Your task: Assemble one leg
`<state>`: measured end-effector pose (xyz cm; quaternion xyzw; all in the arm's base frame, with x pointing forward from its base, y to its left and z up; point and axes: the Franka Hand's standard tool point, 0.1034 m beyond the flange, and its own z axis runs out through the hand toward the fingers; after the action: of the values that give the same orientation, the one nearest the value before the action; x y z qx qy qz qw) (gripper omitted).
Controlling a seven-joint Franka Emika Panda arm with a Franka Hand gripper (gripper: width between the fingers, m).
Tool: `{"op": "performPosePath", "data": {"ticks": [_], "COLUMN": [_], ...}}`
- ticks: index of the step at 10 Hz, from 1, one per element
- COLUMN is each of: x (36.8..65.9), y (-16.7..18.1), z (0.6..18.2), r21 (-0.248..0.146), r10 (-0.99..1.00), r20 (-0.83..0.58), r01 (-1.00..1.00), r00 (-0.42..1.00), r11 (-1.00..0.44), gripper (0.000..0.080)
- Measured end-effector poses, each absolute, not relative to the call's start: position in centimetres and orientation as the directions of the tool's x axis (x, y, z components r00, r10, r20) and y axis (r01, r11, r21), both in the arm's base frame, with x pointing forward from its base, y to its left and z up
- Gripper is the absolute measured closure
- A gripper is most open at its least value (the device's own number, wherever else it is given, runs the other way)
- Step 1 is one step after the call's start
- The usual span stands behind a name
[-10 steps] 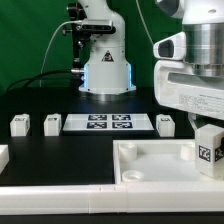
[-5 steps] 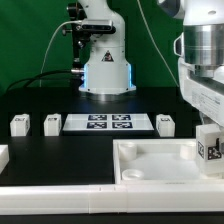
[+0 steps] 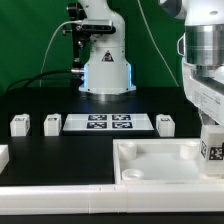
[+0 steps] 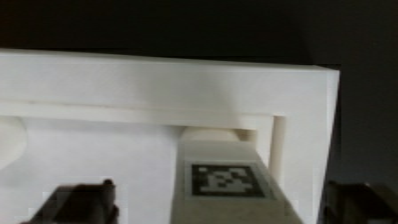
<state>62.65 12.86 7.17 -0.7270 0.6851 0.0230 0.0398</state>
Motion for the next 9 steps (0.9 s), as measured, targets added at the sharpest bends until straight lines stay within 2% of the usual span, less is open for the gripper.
{"op": "performPosePath", "data": {"ticks": [5,6,9], "x": [62.60,62.61,62.63], "y": [13.01,12.98,12.86], "z": [7.17,7.17,7.17], "r21": [-0.037,-0.043,-0.070], "r10": [-0.976,-0.958,-0.767], "r20": [-0.084,-0.081,-0.053], "r01": [-0.979,-0.961,-0.769], "r00": [0.202,0.276,0.639], "r11": [-0.200,-0.273,-0.636], "gripper": [0.0150,0.0150,0.0150]}}
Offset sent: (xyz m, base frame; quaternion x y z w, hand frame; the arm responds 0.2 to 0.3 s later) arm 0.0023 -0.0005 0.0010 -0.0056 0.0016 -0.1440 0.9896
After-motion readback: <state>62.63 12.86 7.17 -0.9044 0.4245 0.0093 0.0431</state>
